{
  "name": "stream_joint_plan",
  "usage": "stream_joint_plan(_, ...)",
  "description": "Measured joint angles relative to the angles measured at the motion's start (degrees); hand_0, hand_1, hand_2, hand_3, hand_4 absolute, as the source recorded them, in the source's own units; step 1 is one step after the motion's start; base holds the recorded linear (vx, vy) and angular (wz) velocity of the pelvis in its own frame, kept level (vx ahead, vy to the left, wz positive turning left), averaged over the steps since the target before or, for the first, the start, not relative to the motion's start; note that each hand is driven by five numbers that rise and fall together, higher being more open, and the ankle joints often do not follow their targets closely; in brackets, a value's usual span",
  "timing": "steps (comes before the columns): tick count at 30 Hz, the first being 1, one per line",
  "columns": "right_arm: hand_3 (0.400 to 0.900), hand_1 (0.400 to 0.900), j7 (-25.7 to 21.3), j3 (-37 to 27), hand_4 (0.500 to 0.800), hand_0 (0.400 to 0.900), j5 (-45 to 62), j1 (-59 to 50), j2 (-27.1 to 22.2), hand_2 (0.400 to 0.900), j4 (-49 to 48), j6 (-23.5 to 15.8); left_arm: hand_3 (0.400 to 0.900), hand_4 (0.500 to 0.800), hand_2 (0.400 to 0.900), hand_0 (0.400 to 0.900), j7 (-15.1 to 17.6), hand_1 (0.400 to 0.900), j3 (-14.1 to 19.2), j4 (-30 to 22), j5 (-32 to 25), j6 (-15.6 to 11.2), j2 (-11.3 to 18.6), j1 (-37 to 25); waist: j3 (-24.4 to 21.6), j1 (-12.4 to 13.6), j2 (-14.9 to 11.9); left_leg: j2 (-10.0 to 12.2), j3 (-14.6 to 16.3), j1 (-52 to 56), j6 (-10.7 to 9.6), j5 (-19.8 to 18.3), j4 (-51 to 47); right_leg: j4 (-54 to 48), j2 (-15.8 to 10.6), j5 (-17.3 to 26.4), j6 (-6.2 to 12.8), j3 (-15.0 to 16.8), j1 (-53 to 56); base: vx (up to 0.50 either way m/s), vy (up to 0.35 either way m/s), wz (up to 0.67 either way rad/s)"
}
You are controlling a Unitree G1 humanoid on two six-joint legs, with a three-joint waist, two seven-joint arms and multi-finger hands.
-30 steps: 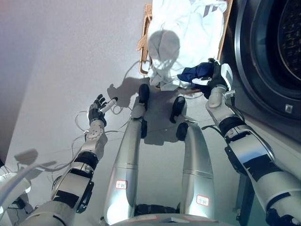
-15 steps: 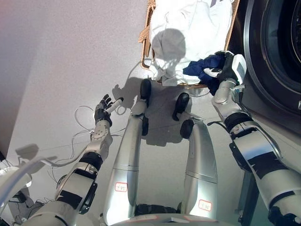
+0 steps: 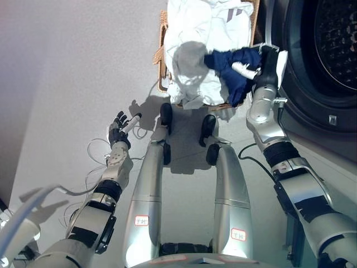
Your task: Put the clothes in the basket into the washing machine.
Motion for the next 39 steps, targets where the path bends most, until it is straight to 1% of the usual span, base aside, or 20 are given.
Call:
stream_joint_plan(3, 0.4, 0.4, -0.67, -4.47, 0.5, 0.4, 5.71, 0.64, 0.7, 0.4, -0.63, -1.85, 0.9, 0.8, 0.9, 0.9, 0.02, 0.9, 0.52, 0.17, -0.1, 0.01, -0.2, 0.22, 0.01, -0.97, -0.02, 0.06, 0.56, 1.35, 0.58, -0.33, -0.43, -1.29, 0.22, 0.31, 0.47, 0.53, 1.5, -0.01, 0.007, -0.11)
stream_joint_plan(5, 0.4, 0.4, -1.07, -7.45, 0.5, 0.4, 12.3, 1.3, 2.79, 0.4, -0.6, -3.86, 0.9, 0.8, 0.9, 0.9, 0.02, 0.9, 1.09, 1.14, -0.51, 0.08, -0.2, 0.23, 0.02, -1.8, -0.04, 0.14, 0.65, 2.34, 1.17, -0.49, -0.47, -2.13, 0.41, 0.56, 0.87, 0.7, 2.82, -0.01, 0.01, -0.09)
stream_joint_plan(6, 0.4, 0.4, -1.04, -7.82, 0.5, 0.4, 14.88, 1.69, 3.14, 0.4, -0.58, -4.81, 0.9, 0.8, 0.9, 0.9, 0.01, 0.9, 1.1, 1.3, -0.61, 0.09, -0.2, 0.27, 0.02, -2.08, -0.04, 0.19, 0.74, 2.61, 1.28, -0.64, -0.4, -2.31, 0.52, 0.58, 0.89, 0.84, 3.2, -0.01, 0.008, -0.04)
stream_joint_plan(8, 0.4, 0.4, -0.72, -10.52, 0.5, 0.4, 21.84, 2.06, 5.94, 0.4, -0.45, -7.91, 0.9, 0.8, 0.9, 0.9, -0.02, 0.9, 1.39, 1.93, -1.86, 0.13, -0.15, 0.27, 0.02, -2.55, -0.04, 0.46, 1.06, 3.41, 1.44, -0.9, -0.5, -3.05, 0.8, 0.72, 1.12, 1.06, 4.12, 0.0, 0.0, 0.0)
stream_joint_plan(9, 0.4, 0.4, -0.56, -11.1, 0.5, 0.4, 25.65, 2.02, 6.99, 0.4, -0.31, -9.35, 0.9, 0.8, 0.9, 0.9, -0.02, 0.9, 1.44, 2.37, -2.48, 0.19, -0.15, 0.28, 0.02, -2.67, -0.04, 0.56, 1.24, 3.69, 1.53, -0.97, -0.49, -3.23, 0.89, 0.8, 1.24, 1.2, 4.38, 0.0, 0.0, 0.0)
stream_joint_plan(11, 0.4, 0.4, 0.29, -14.23, 0.5, 0.4, 36.57, -0.09, 10.39, 0.4, 1.34, -13.23, 0.9, 0.8, 0.9, 0.9, -0.07, 0.9, 1.52, 3.55, -3.48, 0.39, -0.16, 0.09, 0.01, -3.03, -0.03, 0.69, 1.51, 4.32, 1.53, -1.02, -0.63, -3.41, 1.01, 0.87, 1.27, 1.49, 4.91, 0.0, 0.0, 0.0)
stream_joint_plan(12, 0.4, 0.4, 1.43, -14.99, 0.5, 0.4, 42.46, -2.12, 11.11, 0.4, 3.6, -14.99, 0.9, 0.8, 0.9, 0.9, -0.19, 0.9, 1.51, 3.63, -4.22, 0.68, -0.15, 0.06, 0.01, -2.95, -0.03, 0.76, 1.7, 4.54, 1.17, -1.25, -0.86, -3.44, 1.08, 0.91, 1.22, 1.68, 4.95, 0.0, 0.0, 0.0)
stream_joint_plan(14, 0.4, 0.4, 3.46, -16.82, 0.5, 0.4, 51.86, -6.76, 11.68, 0.4, 8.26, -16.77, 0.9, 0.8, 0.9, 0.9, -0.55, 0.9, 1.48, 4.1, -5.1, 1.26, -0.17, 0.05, 0.0, -2.51, -0.01, 0.77, 1.98, 4.92, 1.02, -0.99, -1.44, -3.59, 1.16, 1.03, 1.02, 2.01, 4.91, 0.0, 0.0, 0.0)
stream_joint_plan(16, 0.4, 0.4, 4.46, -19.71, 0.5, 0.4, 59.85, -12.07, 11.39, 0.4, 12.81, -17.76, 0.9, 0.8, 0.9, 0.9, -1.03, 0.9, 1.4, 5.0, -5.75, 1.42, -0.18, 0.09, 0.0, -1.75, 0.0, 0.81, 1.99, 5.08, 0.92, -0.9, -1.62, -3.74, 1.35, 1.22, 1.02, 2.29, 4.84, 0.0, 0.0, 0.0)
stream_joint_plan(18, 0.4, 0.4, 5.26, -21.65, 0.5, 0.4, 63.95, -15.66, 9.75, 0.4, 16.48, -18.57, 0.9, 0.8, 0.9, 0.9, -1.83, 0.9, 1.26, 5.3, -6.73, 1.75, -0.19, 0.11, -0.01, -0.65, 0.01, 0.77, 2.07, 5.35, 0.81, -0.73, -1.94, -3.75, 1.35, 1.39, 1.2, 2.38, 4.9, 0.01, -0.003, 0.02)
stream_joint_plan(20, 0.4, 0.4, 5.52, -22.82, 0.5, 0.4, 67.36, -19.3, 6.65, 0.4, 21.24, -18.71, 0.9, 0.8, 0.9, 0.9, -2.37, 0.9, 0.73, 5.58, -6.75, 2.39, -0.21, 0.2, -0.02, 0.91, 0.03, 0.71, 2.3, 6.15, 1.1, -0.38, -2.52, -3.85, 1.27, 1.41, 1.21, 2.5, 5.42, 0.01, -0.005, 0.02)
stream_joint_plan(23, 0.41, 0.41, 6.21, -23.06, 0.506, 0.41, 69.33, -23.21, 1.68, 0.41, 26.14, -18.39, 0.9, 0.8, 0.9, 0.9, -3.03, 0.9, 0.36, 5.88, -6.75, 2.38, -0.08, 0.68, -0.08, 2.89, 0.14, 0.72, 2.43, 6.99, 1.07, -0.36, -2.69, -3.81, 1.21, 1.4, 1.21, 2.5, 6.04, 0.0, 0.0, 0.0)
stream_joint_plan(24, 0.596, 0.596, 6.24, -23.2, 0.618, 0.596, 69.82, -24.16, 0.15, 0.596, 26.49, -18.43, 0.9, 0.8, 0.9, 0.9, -3.05, 0.9, 0.13, 5.88, -6.75, 2.38, 0.08, 0.77, -0.1, 3.27, 0.17, 0.72, 2.44, 7.09, 1.07, -0.36, -2.72, -3.77, 1.19, 1.4, 1.21, 2.49, 6.12, 0.0, 0.0, 0.0)
stream_joint_plan(25, 0.9, 0.9, 6.42, -23.08, 0.8, 0.9, 69.82, -25.06, -1.71, 0.9, 27.04, -17.97, 0.9, 0.8, 0.9, 0.9, -3.34, 0.9, -0.26, 5.95, -6.75, 2.39, 0.19, 0.92, -0.1, 3.67, 0.18, 0.67, 2.52, 7.28, 1.04, -0.34, -2.89, -3.71, 1.09, 1.39, 1.19, 2.49, 6.22, 0.0, 0.0, 0.0)
stream_joint_plan(27, 0.9, 0.9, 6.45, -23.03, 0.8, 0.9, 69.83, -25.8, -3.53, 0.9, 27.7, -17.62, 0.9, 0.8, 0.9, 0.9, -3.67, 0.9, -0.37, 6.17, -6.75, 2.44, 0.09, 1.16, -0.11, 3.89, 0.19, 0.49, 2.62, 8.13, 0.89, -0.16, -3.49, -3.73, 0.87, 1.37, 1.18, 2.53, 6.84, 0.0, 0.0, 0.0)
stream_joint_plan(29, 0.9, 0.9, 6.75, -22.69, 0.8, 0.9, 69.81, -26.14, -5.0, 0.9, 27.77, -17.55, 0.9, 0.8, 0.9, 0.9, -4.05, 0.9, -0.88, 6.15, -6.74, 2.43, 0.05, 2.04, -0.42, 3.87, 0.75, 0.44, 2.63, 8.75, 0.75, -0.2, -3.59, -3.78, 0.81, 1.33, 1.13, 2.56, 7.4, 0.0, 0.0, 0.0)
stream_joint_plan(33, 0.9, 0.9, 7.46, -22.66, 0.8, 0.9, 70.07, -26.4, -5.88, 0.9, 28.94, -17.53, 0.9, 0.8, 0.9, 0.9, -4.2, 0.9, -1.52, 6.17, -6.74, 2.52, -0.38, 3.13, -1.18, 3.85, 2.06, 0.43, 2.86, 9.16, 0.71, -0.11, -3.69, -3.75, 0.59, 1.3, 1.03, 2.61, 7.6, 0.0, 0.0, 0.0)
stream_joint_plan(36, 0.9, 0.9, 7.43, -22.71, 0.8, 0.9, 70.33, -26.2, -6.0, 0.9, 29.47, -17.56, 0.9, 0.8, 0.9, 0.9, -4.19, 0.9, -1.53, 6.22, -6.74, 2.7, -1.34, 3.65, -2.33, 3.65, 4.0, 0.22, 2.89, 9.17, 0.93, 0.13, -4.48, -3.91, 0.32, 1.3, 0.92, 2.53, 7.41, 0.0, 0.004, -0.01)
stream_joint_plan(37, 0.9, 0.9, 7.44, -22.66, 0.8, 0.9, 70.34, -26.06, -5.94, 0.9, 29.89, -17.56, 0.9, 0.8, 0.9, 0.9, -4.18, 0.9, -1.51, 6.23, -6.74, 2.71, -2.07, 3.86, -2.98, 3.63, 5.07, 0.05, 2.83, 9.2, 0.85, 0.31, -4.62, -3.93, 0.16, 1.43, 1.14, 2.49, 7.4, 0.0, 0.015, -0.04)
stream_joint_plan(39, 0.9, 0.9, 7.57, -22.48, 0.8, 0.9, 70.35, -25.51, -5.69, 0.9, 29.97, -17.56, 0.9, 0.8, 0.9, 0.9, -4.17, 0.9, -1.53, 6.24, -6.74, 2.71, -2.93, 4.38, -4.21, 3.66, 6.09, -0.07, 2.81, 8.79, 0.87, 0.3, -4.78, -4.04, 0.04, 1.39, 1.23, 2.44, 7.0, 0.0, 0.018, -0.05)
